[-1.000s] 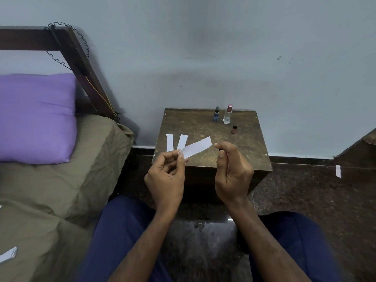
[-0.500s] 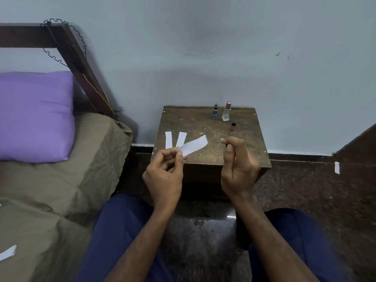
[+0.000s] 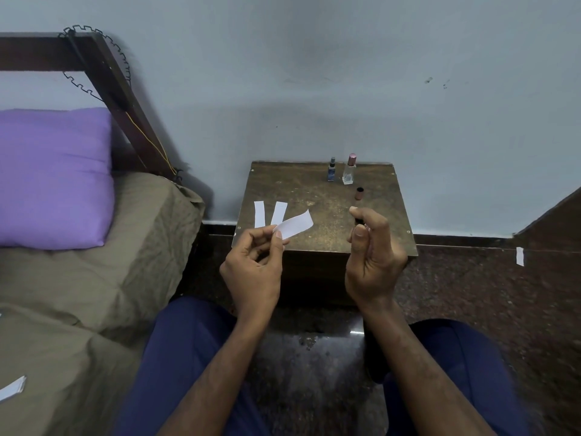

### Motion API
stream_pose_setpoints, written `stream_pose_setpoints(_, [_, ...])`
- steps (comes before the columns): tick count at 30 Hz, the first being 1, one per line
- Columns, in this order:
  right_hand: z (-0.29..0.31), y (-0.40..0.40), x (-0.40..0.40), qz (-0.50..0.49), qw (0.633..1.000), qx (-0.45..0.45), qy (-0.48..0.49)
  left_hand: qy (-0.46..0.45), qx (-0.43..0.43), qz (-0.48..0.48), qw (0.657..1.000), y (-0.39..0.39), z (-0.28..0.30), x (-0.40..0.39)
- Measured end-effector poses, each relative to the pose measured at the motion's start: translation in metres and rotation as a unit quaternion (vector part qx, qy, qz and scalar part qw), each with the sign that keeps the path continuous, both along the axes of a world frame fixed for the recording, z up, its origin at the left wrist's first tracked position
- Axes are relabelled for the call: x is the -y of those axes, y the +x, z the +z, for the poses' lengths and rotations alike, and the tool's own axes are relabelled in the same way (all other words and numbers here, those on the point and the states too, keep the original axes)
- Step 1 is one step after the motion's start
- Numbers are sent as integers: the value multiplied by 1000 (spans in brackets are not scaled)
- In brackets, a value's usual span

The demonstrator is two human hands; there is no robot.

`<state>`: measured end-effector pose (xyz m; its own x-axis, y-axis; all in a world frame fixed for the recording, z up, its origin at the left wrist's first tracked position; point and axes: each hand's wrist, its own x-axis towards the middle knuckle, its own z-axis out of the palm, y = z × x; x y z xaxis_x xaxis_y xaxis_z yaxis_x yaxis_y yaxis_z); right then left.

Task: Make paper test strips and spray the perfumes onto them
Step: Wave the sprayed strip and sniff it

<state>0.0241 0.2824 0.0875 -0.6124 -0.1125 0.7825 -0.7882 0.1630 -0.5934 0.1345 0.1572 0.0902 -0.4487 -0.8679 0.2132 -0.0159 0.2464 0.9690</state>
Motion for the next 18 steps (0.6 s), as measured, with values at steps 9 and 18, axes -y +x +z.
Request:
stream_pose_setpoints(9, [-5, 0, 3, 39, 998, 43, 2, 5, 6, -7, 1000, -1, -2, 3])
stream_pose_setpoints(18, [-5, -11, -2, 32, 981, 193, 7, 233, -142, -129, 953, -1, 4, 12])
